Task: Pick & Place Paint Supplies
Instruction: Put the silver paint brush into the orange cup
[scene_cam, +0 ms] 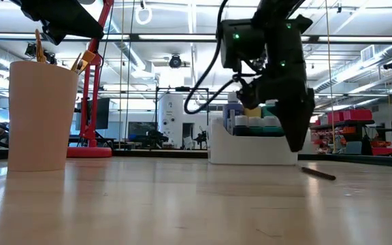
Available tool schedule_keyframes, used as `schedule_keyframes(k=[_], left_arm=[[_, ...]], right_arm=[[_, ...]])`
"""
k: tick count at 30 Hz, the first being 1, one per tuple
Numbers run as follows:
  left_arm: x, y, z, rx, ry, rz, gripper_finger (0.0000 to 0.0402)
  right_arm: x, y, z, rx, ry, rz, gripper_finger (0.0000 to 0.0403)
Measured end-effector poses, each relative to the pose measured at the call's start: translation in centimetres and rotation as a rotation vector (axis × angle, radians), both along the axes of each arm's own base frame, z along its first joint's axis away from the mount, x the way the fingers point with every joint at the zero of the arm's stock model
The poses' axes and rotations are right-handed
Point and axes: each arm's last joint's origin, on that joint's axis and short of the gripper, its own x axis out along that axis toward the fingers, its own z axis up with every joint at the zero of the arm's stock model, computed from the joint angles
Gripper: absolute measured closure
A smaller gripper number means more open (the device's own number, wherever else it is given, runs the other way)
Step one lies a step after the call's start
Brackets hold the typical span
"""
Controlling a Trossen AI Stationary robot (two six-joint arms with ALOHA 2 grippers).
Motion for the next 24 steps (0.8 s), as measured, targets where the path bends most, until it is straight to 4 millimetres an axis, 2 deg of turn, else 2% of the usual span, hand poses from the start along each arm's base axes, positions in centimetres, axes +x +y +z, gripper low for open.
schedule_keyframes(k=[4,6,11,14,18,21,24], left_arm=[[0.0,0.0,0.0,0.0,0.0,0.0,0.0335],[0.0,0.0,0.0,0.0,0.0,0.0,0.0335],[0.0,0.0,0.0,0.013,0.005,-0.006,0.0335],[0.0,0.0,0.0,0.013,0.002,-0.003,0.0335],[0.0,0.0,0.0,0.002,-0.006,0.012,0.0335],[0.0,0.0,0.0,0.004,-0.008,0.017,0.0335],[0.0,0.0,0.0,0.004,-0.009,0.017,0.0335]], right_arm=[[-0.7,-0.2,-0.7,0.016,0.039,0.0,0.022],[-1.4,-0.2,-1.0,0.046,0.103,0.054,0.0221],[-2.8,0.0,-0.9,0.025,0.256,0.49,0.0221],[-2.6,0.2,-0.9,-0.067,0.272,0.704,0.0221],[-1.7,0.7,-1.3,-0.127,0.212,0.96,0.0221],[-1.9,0.8,-1.9,-0.133,0.231,1.123,0.0221],[-2.4,0.7,-2.6,-0.162,0.283,1.194,0.0221]])
